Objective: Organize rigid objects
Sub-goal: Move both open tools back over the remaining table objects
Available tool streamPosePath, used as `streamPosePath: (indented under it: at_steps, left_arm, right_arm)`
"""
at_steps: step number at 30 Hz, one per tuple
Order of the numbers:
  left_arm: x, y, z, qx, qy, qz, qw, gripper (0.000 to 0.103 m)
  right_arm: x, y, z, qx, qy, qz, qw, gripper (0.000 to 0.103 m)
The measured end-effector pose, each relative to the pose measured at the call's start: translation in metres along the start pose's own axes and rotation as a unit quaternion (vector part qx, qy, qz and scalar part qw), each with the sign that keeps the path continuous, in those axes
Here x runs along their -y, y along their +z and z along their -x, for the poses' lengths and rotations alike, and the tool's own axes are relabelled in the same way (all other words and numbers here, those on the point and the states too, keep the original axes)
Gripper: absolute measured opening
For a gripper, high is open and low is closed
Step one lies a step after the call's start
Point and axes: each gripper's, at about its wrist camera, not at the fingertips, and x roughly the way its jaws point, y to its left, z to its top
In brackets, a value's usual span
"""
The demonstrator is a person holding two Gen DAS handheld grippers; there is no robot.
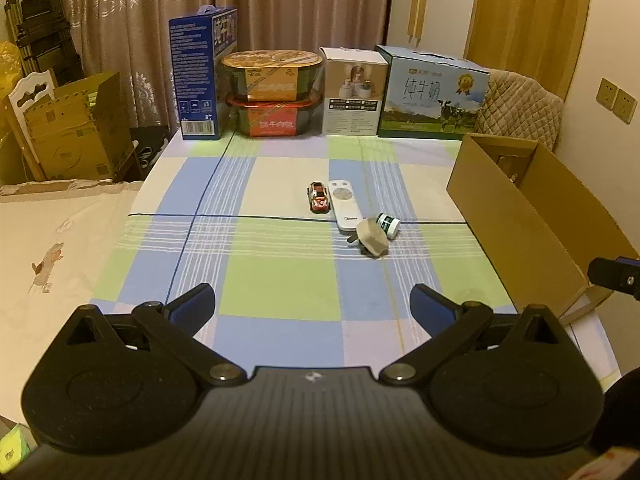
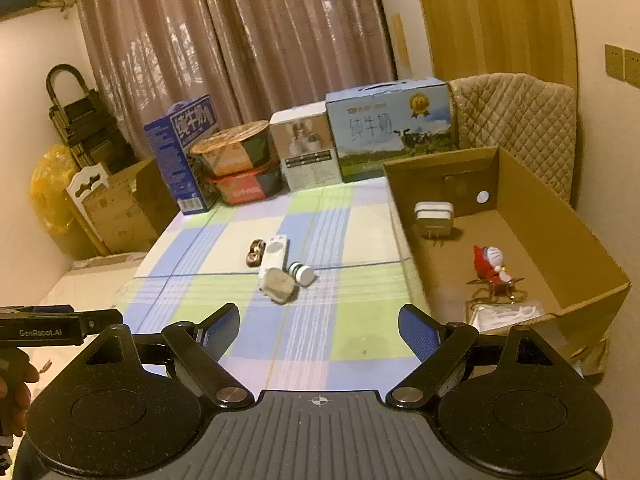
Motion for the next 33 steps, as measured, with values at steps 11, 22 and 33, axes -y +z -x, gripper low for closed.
streamPosePath:
  at_steps: [11, 22, 33]
  left_arm:
    - [-0.006, -0.003, -0.005, -0.004, 0.007, 0.001, 1.0000, 0.102]
    - [-0.012, 0.001, -0.029, -0.012, -0.013, -0.018, 0.9997, 0.102]
    - [-0.003, 0.005, -0.098, -0.023, -0.045, -0.072, 0.9962, 0.102]
  right_arm:
    - [-0.012, -0.002, -0.014, -0.013, 0.004, 0.011, 1.000, 0.084]
    - [-0.023, -0.006, -0.055, -0.031, 0.013, 0.021, 0.999, 0.084]
    - [-0.012, -0.003, -0.123, -0.052, 0.006, 0.029, 0.998, 0.074]
